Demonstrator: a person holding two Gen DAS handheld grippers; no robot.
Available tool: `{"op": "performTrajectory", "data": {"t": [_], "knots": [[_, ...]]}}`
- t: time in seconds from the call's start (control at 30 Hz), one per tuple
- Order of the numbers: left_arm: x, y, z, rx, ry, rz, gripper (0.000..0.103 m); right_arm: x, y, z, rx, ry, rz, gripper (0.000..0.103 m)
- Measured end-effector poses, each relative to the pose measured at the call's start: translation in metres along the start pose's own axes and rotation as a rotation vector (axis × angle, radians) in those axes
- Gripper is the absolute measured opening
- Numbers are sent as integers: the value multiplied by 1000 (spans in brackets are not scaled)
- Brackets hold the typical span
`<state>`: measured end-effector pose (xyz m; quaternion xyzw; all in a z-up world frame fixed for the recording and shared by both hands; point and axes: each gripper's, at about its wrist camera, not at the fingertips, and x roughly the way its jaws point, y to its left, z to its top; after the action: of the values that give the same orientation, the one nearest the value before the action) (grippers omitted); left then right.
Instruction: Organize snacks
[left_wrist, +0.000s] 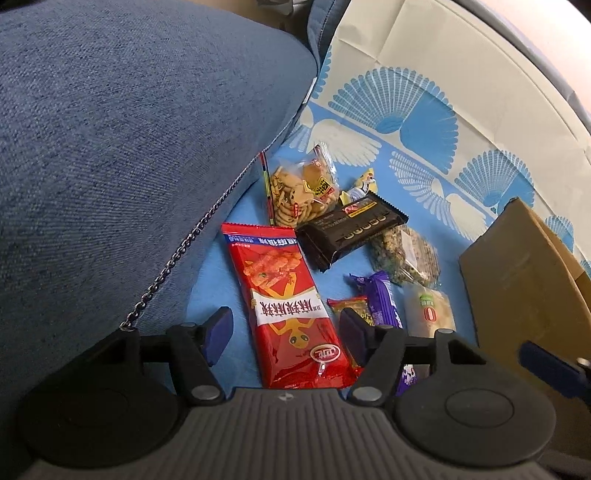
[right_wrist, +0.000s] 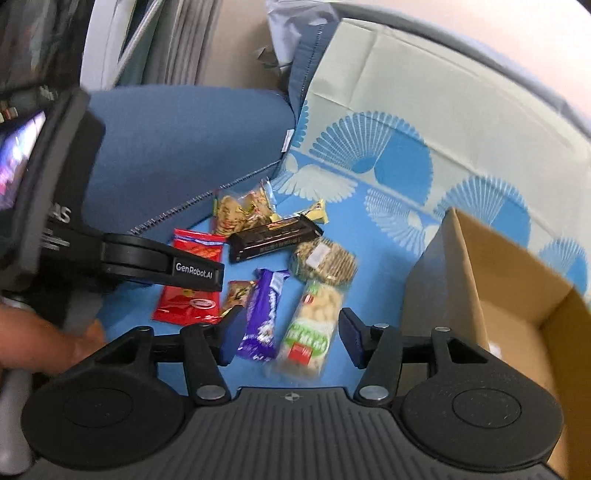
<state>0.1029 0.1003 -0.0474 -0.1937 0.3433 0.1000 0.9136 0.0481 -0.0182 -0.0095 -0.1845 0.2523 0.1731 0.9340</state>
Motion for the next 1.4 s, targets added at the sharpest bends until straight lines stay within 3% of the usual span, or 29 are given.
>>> {"op": "performTrajectory", "data": {"t": [0.23, 0.53, 0.7, 0.8, 0.83, 0.93, 1.03, 1.2, 1.4], "knots": [[8, -7, -2, 30, -12, 22, 78, 49, -4, 2, 53, 89, -50, 63], [21, -25, -9, 141, -55, 105, 86, 77, -19, -9, 202, 193, -30, 65], [24, -27, -10, 170, -51, 163, 80, 82, -27, -14, 263, 210, -18, 63], [26, -33, -13, 219, -44, 179, 80, 84, -30, -16, 283, 224, -2, 51], [26, -35, -14, 232, -45, 178, 77, 85, -29, -17, 283, 228, 6, 45], [23, -40, -16, 275, -58, 175, 59, 83, -24, -18, 252, 216, 15, 40], [18, -39, -15, 269, -72, 171, 52, 78, -23, -16, 243, 203, 13, 39], [8, -28, -9, 192, -65, 119, 50, 55, -22, -8, 198, 168, 19, 38], [-19, -24, -8, 168, -74, 22, 50, 22, -34, 4, 217, 159, 39, 38]]}}
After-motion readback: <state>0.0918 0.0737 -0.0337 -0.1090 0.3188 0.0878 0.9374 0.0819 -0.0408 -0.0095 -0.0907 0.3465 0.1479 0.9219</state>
